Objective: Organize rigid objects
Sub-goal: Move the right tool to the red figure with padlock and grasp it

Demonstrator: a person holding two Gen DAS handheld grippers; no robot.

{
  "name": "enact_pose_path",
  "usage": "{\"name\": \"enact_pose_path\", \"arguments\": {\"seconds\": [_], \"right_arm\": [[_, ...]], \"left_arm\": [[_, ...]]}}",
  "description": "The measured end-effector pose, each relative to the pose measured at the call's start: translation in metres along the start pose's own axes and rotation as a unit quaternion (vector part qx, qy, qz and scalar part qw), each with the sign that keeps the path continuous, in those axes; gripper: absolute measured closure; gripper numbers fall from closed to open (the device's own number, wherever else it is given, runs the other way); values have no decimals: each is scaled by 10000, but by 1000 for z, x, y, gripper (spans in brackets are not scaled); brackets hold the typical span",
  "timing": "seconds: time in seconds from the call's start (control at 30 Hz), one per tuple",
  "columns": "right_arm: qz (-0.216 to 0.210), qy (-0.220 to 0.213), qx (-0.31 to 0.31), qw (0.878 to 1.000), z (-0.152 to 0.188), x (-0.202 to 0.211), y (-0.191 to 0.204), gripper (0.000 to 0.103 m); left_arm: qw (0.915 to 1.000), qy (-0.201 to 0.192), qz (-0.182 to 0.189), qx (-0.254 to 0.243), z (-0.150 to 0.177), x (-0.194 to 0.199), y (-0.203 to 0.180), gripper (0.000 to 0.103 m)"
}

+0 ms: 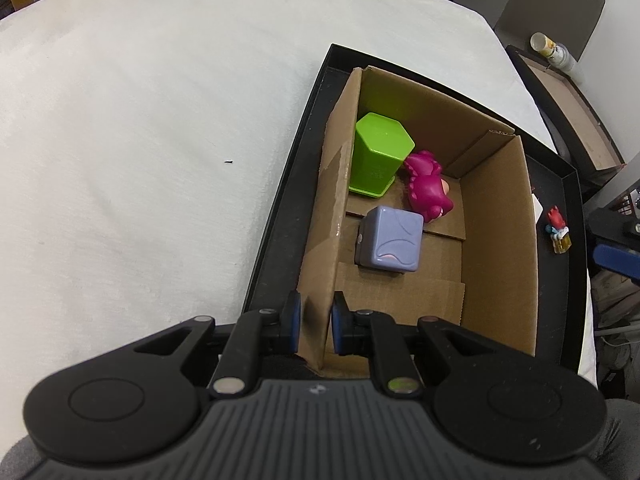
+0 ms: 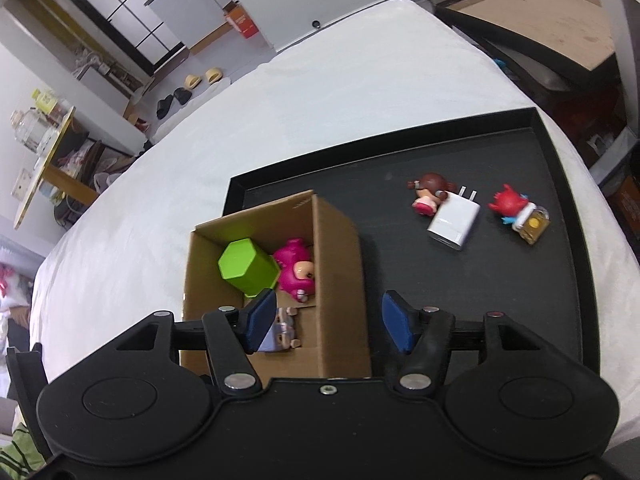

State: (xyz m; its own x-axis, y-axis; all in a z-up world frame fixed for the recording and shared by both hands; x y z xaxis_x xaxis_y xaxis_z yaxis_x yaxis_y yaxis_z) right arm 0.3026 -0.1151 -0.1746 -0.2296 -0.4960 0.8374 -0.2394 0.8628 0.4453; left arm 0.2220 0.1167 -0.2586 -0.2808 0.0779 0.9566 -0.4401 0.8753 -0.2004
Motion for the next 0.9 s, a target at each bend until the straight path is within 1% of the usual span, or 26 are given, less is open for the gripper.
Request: {"name": "enact_pose_path", "arguments": {"seconds": [0.13, 0.5, 0.9], "right_arm": [[-45, -24, -107, 9999, 1, 4, -14, 44], [-86, -130, -161, 9997, -4, 20, -47, 42], [-191, -151, -337, 9991, -9, 23, -78, 42]], "left_arm": [[9999, 13, -136, 3, 0, 0, -3, 89], [9991, 100, -400, 119, 2, 1, -6, 89], [9978, 176, -630, 146, 1, 0, -11, 90]]}}
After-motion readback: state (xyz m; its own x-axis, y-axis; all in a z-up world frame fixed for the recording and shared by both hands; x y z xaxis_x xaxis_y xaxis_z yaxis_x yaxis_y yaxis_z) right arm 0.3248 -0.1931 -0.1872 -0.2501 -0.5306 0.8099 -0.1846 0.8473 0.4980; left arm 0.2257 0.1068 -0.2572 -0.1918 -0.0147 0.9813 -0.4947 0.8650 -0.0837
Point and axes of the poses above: each gripper's, at about its wrist camera, not at the fingertips, and x roughly against the way its jaws point, y to its left, z to its underside, the point moved 6 cm from there along -x, roughly the way its jaws point, and after that the axes turned 5 degrees about y, right-handed, at the moved point
